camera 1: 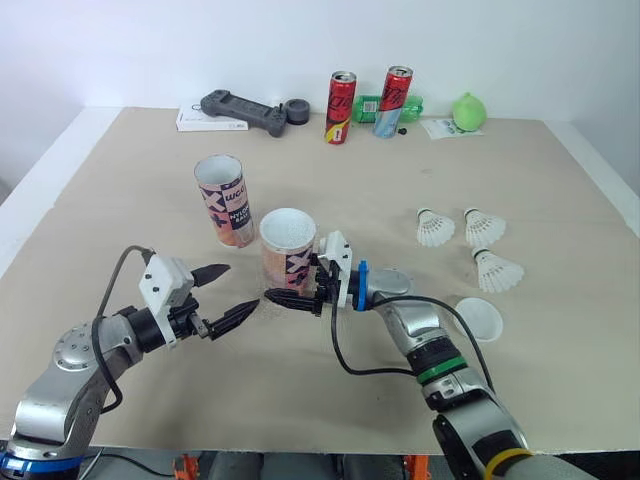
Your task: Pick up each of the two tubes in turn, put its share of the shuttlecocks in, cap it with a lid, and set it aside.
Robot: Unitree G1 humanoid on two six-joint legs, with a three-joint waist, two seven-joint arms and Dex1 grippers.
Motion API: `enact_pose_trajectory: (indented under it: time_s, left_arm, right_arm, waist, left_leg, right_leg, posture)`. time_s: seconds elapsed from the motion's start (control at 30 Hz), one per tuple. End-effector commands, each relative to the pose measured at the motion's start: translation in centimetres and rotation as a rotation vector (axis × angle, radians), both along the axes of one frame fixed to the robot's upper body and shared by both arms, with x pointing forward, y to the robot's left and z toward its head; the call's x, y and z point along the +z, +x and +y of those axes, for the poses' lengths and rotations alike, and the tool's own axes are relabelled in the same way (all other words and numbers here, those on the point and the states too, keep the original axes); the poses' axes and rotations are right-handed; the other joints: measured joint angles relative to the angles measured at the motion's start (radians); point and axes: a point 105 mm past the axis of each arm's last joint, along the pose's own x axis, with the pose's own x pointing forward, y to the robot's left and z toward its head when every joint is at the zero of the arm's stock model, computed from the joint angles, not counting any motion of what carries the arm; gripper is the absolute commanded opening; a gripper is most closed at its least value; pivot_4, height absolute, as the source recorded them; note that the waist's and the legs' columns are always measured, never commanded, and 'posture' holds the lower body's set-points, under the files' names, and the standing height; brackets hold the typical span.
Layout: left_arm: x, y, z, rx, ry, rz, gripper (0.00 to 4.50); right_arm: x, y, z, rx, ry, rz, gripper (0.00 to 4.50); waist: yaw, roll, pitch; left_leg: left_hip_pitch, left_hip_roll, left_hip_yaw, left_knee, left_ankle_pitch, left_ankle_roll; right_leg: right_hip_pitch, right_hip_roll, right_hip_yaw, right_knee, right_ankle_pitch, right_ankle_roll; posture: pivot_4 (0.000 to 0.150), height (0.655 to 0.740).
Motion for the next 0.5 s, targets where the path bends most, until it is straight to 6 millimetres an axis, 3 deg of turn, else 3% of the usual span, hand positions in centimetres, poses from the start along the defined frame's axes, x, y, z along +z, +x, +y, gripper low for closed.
enact_pose_trajectory:
  time_s: [0.03,0.23,0.4,0.5]
  left_arm:
    - [1.4,-0.4,0.0,-0.004,0.0,-0.056,4.5]
    - [2.2,0.0,-0.9,-0.027,-0.025,-0.082,4.5]
    - [3.3,1.0,-3.1,-0.071,-0.049,-0.101,4.5]
    - [3.9,2.0,-6.2,-0.134,-0.097,-0.113,4.5]
  right_arm:
    - [1.5,0.2,0.0,0.005,0.036,-0.048,3.03]
    - [3.0,-0.4,-2.1,-0.049,0.095,-0.05,3.03]
    - [5.6,-1.2,-7.6,-0.286,0.187,-0.039,3.03]
    - [8.0,-1.5,-13.2,-0.566,0.231,-0.085,3.03]
  waist:
    - [0.0,0.0,0.0]
    - [0.003,0.0,0.0]
    - [0.02,0.0,0.0]
    - [0.025,0.0,0.0]
  left_leg:
    - [0.0,0.0,0.0,0.0,0.0,0.0]
    - [0.0,0.001,0.0,0.0,0.001,0.0]
    - [-0.002,0.0,-0.001,0.002,0.001,0.0]
    - [-0.002,0.0,-0.002,0.004,0.001,0.0]
  right_leg:
    - [0.0,0.001,0.0,0.0,0.0,0.0]
    - [0.0,0.001,0.0,0.001,0.0,-0.001]
    - [0.0,0.0,-0.001,0.001,0.0,0.0]
    - [0.0,0.0,-0.001,0.002,0.0,0.0]
  posture:
    - [0.15,0.74]
    - [0.15,0.74]
    - [0.15,0.74]
    - [0.15,0.74]
